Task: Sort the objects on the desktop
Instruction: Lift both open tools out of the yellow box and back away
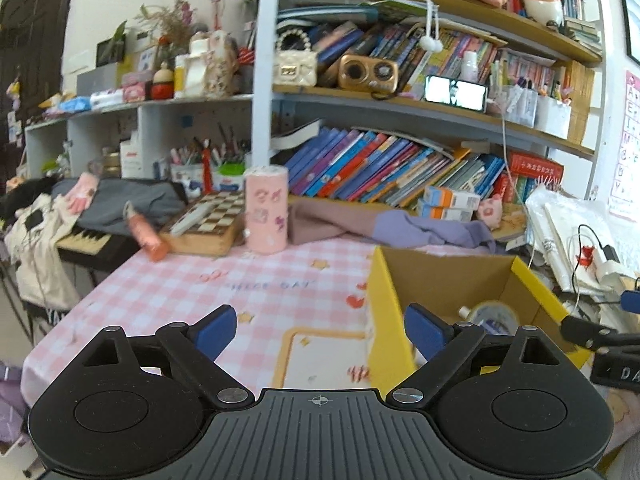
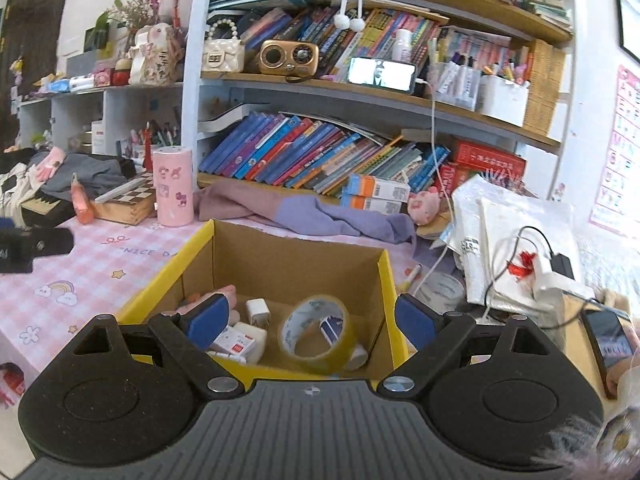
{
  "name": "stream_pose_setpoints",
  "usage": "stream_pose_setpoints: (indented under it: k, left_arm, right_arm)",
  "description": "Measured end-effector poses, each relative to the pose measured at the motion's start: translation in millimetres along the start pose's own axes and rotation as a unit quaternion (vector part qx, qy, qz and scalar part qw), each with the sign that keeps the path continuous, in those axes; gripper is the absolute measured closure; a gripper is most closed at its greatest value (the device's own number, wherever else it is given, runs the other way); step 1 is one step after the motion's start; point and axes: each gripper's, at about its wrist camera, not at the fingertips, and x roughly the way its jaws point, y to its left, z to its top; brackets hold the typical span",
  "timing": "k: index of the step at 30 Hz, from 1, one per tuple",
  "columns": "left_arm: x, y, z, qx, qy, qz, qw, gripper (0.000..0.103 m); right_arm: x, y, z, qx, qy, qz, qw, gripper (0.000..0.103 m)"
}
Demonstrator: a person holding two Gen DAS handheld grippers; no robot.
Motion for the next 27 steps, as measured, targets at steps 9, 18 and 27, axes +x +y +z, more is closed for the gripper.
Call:
stream_pose_setpoints:
  k: [9, 18, 27]
  left_arm:
    - [-28, 42, -23, -0.011, 0.018, 0.004, 0.9998, 0.009]
    - [-56, 77, -46, -0.009, 0.037, 0.000, 0.9993, 0.009]
    - [-71, 102, -61, -0.002, 0.060, -0.006, 0.9982, 0.009]
  right_arm:
    - [-34, 40, -22, 0.032, 0.015, -0.036, 0.999, 0.013]
    - [-69, 95, -43, 0.042, 0.033, -0.041, 0.998, 0.012]
    - [-84, 125, -60, 0.060, 0.065, -0.042, 0.995, 0.012]
